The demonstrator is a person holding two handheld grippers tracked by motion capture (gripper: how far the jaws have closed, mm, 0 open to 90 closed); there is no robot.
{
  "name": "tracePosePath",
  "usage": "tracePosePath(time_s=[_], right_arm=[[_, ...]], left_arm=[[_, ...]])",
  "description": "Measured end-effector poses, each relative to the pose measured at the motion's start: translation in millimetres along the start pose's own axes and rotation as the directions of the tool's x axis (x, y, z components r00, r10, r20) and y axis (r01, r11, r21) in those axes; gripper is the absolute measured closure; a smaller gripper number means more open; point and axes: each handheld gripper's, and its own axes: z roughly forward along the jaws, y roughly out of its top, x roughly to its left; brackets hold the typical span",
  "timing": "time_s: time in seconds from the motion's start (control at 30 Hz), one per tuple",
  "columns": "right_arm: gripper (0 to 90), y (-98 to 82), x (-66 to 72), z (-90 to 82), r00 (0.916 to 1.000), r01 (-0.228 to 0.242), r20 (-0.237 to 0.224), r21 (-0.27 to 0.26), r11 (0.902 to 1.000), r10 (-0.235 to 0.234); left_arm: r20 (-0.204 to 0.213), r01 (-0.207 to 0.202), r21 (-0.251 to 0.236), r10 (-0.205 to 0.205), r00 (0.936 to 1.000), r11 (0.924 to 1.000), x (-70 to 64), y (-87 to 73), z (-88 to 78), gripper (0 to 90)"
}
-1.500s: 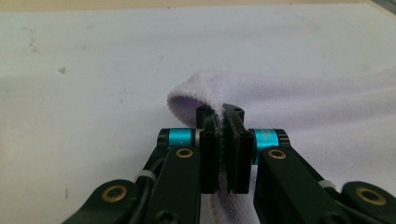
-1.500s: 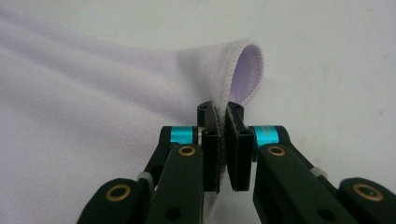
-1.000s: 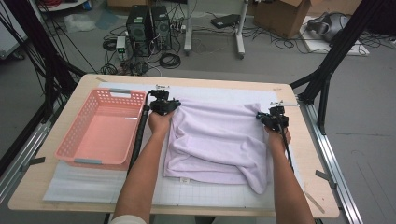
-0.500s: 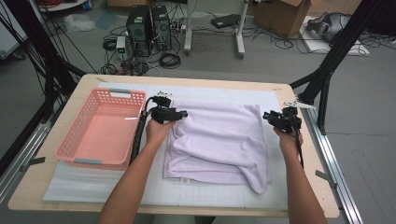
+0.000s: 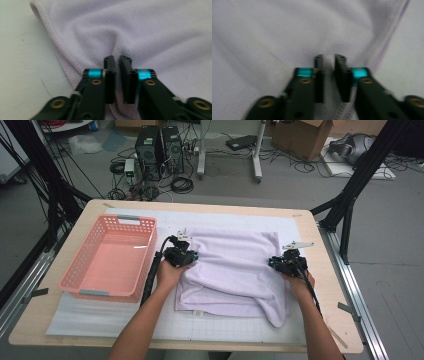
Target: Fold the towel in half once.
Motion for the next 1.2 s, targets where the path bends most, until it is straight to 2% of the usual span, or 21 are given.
tracePosePath(time_s=[0.03,0.07,0.13,0.23,0.33,0.4,0.43,0.5,0.53,0.57,0.6,0.63,0.67,0.7,0.77,0.83,0.9,0.93,0.97,1.07,1.2], right_arm=[[87.7,1.6,0.0,0.8,0.9999,0.013,0.006,0.004,0.9999,-0.013],[88.1,3.0,-0.1,1.2,0.9997,0.019,0.015,0.005,0.9998,-0.019],[88.4,5.8,-3.3,1.7,0.9994,0.004,0.036,-0.022,0.9997,-0.003],[88.6,11.7,-12.4,3.7,0.9966,-0.043,0.066,-0.074,0.9963,0.048],[88.5,21.5,-17.2,10.5,0.9937,-0.068,0.082,-0.103,0.9923,0.076],[88.5,30.3,-17.7,14.7,0.9922,-0.062,0.099,-0.13,0.9895,0.075],[88.5,34.9,-18.4,15.8,0.9907,-0.058,0.113,-0.146,0.9875,0.075],[88.4,43.1,-18.3,16.9,0.9864,-0.048,0.147,-0.168,0.9846,0.074],[88.3,45.8,-18.2,16.8,0.9825,-0.04,0.172,-0.173,0.9841,0.071],[86.7,47.4,-19.0,17.1,0.9776,-0.039,0.197,-0.177,0.9835,0.074],[83.1,48.0,-20.3,17.6,0.9768,-0.057,0.194,-0.177,0.9825,0.092],[74.3,47.3,-21.8,17.8,0.9804,-0.077,0.166,-0.179,0.9809,0.107],[67.2,46.3,-22.3,17.2,0.9812,-0.091,0.152,-0.174,0.9805,0.118],[65.6,44.8,-21.8,15.0,0.9809,-0.109,0.141,-0.175,0.9786,0.135],[64.7,40.1,-20.0,7.1,0.9827,-0.103,0.131,-0.202,0.9739,0.131],[64.1,34.7,-17.9,-2.6,0.9835,-0.113,0.115,-0.216,0.9699,0.14],[62.1,28.6,-15.9,-12.1,0.9855,-0.114,0.1,-0.212,0.9706,0.138],[60.2,27.2,-15.7,-16.8,0.9864,-0.12,0.088,-0.185,0.9754,0.138],[60.2,25.5,-14.6,-21.7,0.9877,-0.114,0.087,-0.17,0.9789,0.13],[61.0,15.8,-5.5,-40.3,0.9908,-0.067,0.102,-0.198,0.978,0.089],[63.4,-6.7,8.0,-61.3,0.9934,-0.053,0.091,-0.178,0.9826,0.07]], left_arm=[[-0.012,0.007,-0.023,-0.007,0.9999,0.9997,0.9,0.9,-0.1,85.9],[-0.016,0.034,-0.053,-0.035,0.9993,0.998,3.4,2.2,-0.6,86.4],[-0.019,0.088,-0.113,-0.091,0.9957,0.9896,8.7,4.4,-1.2,86.6],[-0.02,0.135,-0.134,-0.139,0.9901,0.9817,16.7,8.7,3.3,86.8],[-0.035,0.181,-0.179,-0.19,0.9812,0.9671,22.4,12.5,8.9,86.7],[-0.053,0.177,-0.178,-0.189,0.9805,0.968,26.2,15.6,13.1,86.7],[-0.052,0.181,-0.193,-0.194,0.9797,0.9645,28.4,16.8,14.1,86.7],[-0.049,0.203,-0.227,-0.22,0.9744,0.9524,31.0,18.6,13.3,84.7],[-0.054,0.214,-0.24,-0.233,0.9709,0.9467,31.6,19.0,12.4,80.6],[-0.058,0.231,-0.233,-0.251,0.9662,0.9445,32.6,19.2,10.8,71.7],[-0.036,0.272,-0.218,-0.287,0.9574,0.9371,33.7,18.8,9.4,59.5],[-0.008,0.3,-0.191,-0.307,0.9518,0.9347,34.4,17.8,7.3,49.8],[-0.003,0.285,-0.175,-0.29,0.9571,0.9426,33.1,16.6,4.6,48.3],[-0.021,0.242,-0.18,-0.25,0.9681,0.9535,29.7,14.5,-0.4,48.2],[-0.02,0.208,-0.192,-0.216,0.9763,0.9592,25.7,10.0,-8.2,49.2],[-0.011,0.18,-0.181,-0.185,0.9827,0.967,21.6,5.9,-15.4,49.7],[-0.002,0.166,-0.186,-0.169,0.9856,0.9685,16.7,0.0,-22.1,50.6],[0.012,0.164,-0.186,-0.165,0.9862,0.9687,14.3,-3.4,-24.9,50.6],[0.021,0.156,-0.181,-0.155,0.9877,0.9711,11.8,-6.8,-27.6,50.9],[0.034,0.118,-0.138,-0.115,0.9928,0.9833,1.6,-15.9,-35.3,51.8],[0.039,0.086,-0.156,-0.081,0.996,0.9841,-12.8,-33.0,-52.9,52.2]])
